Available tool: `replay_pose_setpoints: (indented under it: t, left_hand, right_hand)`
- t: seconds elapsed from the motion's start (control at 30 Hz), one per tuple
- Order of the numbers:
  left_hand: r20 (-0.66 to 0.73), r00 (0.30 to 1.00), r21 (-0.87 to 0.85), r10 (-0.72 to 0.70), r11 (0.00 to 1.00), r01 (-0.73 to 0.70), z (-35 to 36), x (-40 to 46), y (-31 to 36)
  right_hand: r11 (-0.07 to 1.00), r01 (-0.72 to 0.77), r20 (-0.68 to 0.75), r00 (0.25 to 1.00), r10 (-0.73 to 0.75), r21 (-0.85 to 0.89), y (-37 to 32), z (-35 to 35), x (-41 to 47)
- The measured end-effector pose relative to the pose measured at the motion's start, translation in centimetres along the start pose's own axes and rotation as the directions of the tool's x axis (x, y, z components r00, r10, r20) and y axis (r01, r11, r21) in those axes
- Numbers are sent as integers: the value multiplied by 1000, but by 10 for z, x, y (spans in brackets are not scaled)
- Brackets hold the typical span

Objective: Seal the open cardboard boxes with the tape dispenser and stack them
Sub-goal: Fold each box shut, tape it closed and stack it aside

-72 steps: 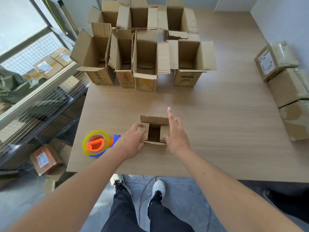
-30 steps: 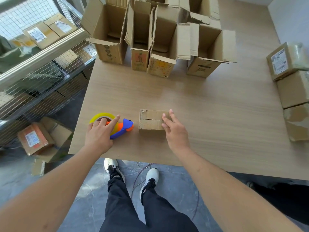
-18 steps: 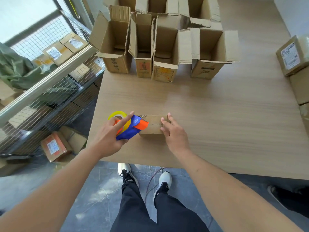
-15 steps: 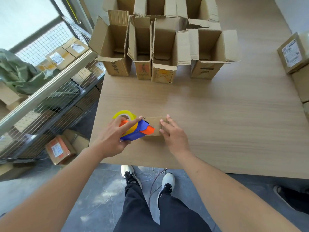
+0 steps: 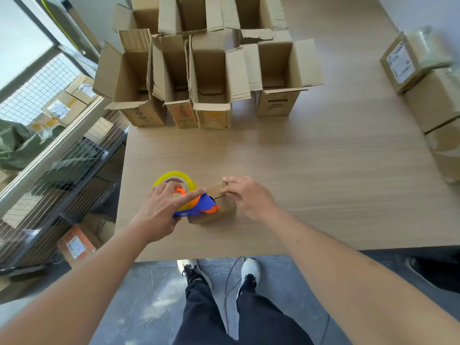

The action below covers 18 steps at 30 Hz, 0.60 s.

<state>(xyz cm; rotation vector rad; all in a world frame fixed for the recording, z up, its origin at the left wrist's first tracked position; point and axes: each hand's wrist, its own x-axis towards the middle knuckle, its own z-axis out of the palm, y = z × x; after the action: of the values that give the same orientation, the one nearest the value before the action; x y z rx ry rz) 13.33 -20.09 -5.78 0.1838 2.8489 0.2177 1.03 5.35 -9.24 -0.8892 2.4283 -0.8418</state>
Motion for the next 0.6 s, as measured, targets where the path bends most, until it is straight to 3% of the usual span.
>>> replay_pose_setpoints:
  t: [0.1,0.2,0.33,0.6]
  left_hand:
    - [-4,1000,31,-4,1000,4,0,0,2]
    - [-10,1000,42,-4,999,4,2,2,3]
    - [21,1000,61,-12,998,11,2,2,3]
    - [40,999,58,-25,998,23,0,2,7]
  right_hand:
    - [986,58,-95,994,-44,153,-6,-9,8]
    - [914,-62,118,993,16,400,-16,-10,17]
    - [842,-188,280,959,46,506,-16,-7,22]
    - [800,-227,345,938,27,555,-12,-9,22]
